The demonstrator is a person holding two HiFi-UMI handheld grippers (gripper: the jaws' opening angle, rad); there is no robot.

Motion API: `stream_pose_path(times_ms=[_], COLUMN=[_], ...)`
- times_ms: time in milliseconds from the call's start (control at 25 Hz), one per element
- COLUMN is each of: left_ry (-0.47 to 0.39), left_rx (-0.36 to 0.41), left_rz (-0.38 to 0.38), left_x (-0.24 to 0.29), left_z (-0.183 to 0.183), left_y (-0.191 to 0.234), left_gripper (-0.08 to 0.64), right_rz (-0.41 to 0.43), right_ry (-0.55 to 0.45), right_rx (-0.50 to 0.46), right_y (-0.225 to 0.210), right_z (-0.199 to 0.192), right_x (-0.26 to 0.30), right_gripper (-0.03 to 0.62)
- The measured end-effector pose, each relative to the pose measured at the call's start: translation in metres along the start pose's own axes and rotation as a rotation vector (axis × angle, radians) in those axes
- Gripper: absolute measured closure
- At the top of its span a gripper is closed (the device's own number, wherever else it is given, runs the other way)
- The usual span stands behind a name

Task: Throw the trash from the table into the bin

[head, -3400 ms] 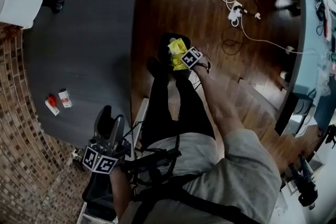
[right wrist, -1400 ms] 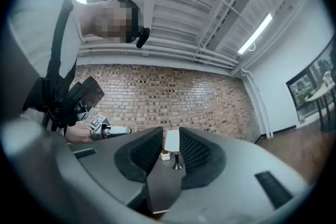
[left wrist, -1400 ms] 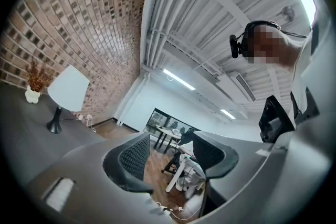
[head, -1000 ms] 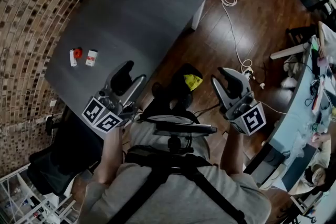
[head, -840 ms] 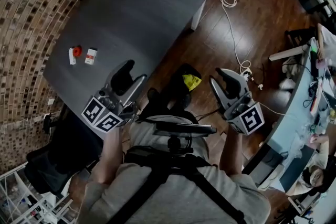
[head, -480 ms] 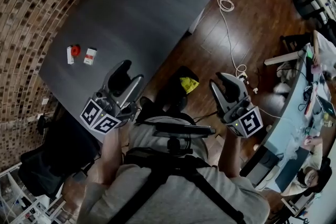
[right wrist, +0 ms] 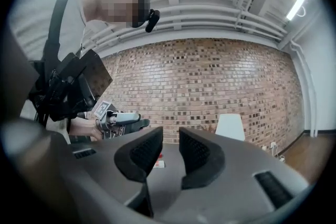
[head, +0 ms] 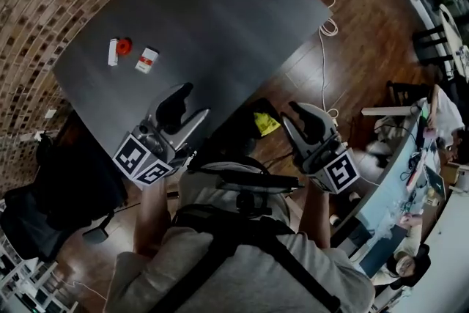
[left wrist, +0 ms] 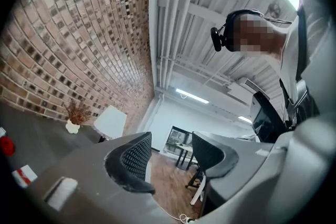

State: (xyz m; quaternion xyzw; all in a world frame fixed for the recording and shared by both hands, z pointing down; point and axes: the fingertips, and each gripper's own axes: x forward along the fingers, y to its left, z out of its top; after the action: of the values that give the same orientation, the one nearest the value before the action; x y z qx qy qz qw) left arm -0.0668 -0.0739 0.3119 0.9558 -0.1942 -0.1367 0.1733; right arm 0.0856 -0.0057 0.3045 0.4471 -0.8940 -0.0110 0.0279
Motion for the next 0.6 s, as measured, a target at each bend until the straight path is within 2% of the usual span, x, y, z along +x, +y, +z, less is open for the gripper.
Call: stream_pose_path(times_ms=[200, 360, 440, 560, 600], left_ry=[-0.061, -0.096, -0.099, -0.088, -0.077], left_rx=[-0.025, -0.033, -0.033, -0.043, -0.046], left_rz=[0.058, 0.134, 0.202, 0.334, 0.382], left_x=[-0.043, -0.082, -0.108, -0.15, -0.163], left_z=[0.014, 0.023, 0.024, 0.016, 0.011], left_y=[0.035, 0.06, 0.072, 0.094, 0.103], left_gripper=[0.321, 0.32, 0.321, 0.32, 0.292], right_rz=[0.083, 0.158, 0.203, 0.286, 0.317], right_ry=[0.045, 0.145, 0.212, 0.289, 0.303], right_rx=[-0.006, -0.026, -0.043, -0.083, -0.09], right_y=[0.029, 0.047, 0.059, 0.082, 0.091], right_z=[0.001, -0.022, -0.039, -0.06, -0.064], right_x=[0.052, 0.096, 0.122, 0.16, 0.171], right_gripper=[0.5, 0.5, 0.457, 0.456, 0.456])
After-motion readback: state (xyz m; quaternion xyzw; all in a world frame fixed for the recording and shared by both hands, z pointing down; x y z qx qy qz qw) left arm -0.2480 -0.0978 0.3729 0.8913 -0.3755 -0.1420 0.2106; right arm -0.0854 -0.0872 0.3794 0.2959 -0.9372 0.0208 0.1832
